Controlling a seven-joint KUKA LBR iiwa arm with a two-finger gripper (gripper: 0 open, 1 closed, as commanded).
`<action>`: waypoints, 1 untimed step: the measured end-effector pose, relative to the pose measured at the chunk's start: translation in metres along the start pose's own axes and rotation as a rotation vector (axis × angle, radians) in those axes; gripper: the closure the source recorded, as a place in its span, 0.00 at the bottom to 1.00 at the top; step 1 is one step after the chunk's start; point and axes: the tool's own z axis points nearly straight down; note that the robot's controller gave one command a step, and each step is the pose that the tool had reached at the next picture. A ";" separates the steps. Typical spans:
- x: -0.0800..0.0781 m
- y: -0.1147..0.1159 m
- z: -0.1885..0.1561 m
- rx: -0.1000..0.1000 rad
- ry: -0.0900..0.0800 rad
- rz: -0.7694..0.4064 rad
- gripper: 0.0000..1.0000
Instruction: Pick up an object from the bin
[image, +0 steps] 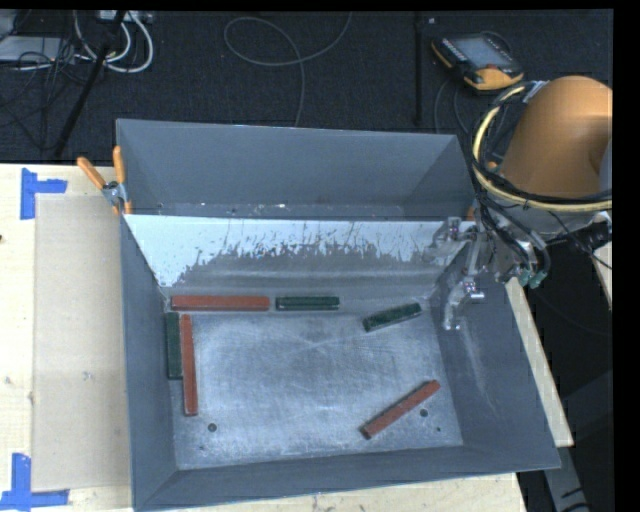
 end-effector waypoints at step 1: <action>0.000 0.000 0.000 0.000 0.000 -0.001 0.00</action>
Offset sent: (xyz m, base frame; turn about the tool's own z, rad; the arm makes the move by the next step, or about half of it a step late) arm -0.0647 0.0300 -0.1028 -0.3171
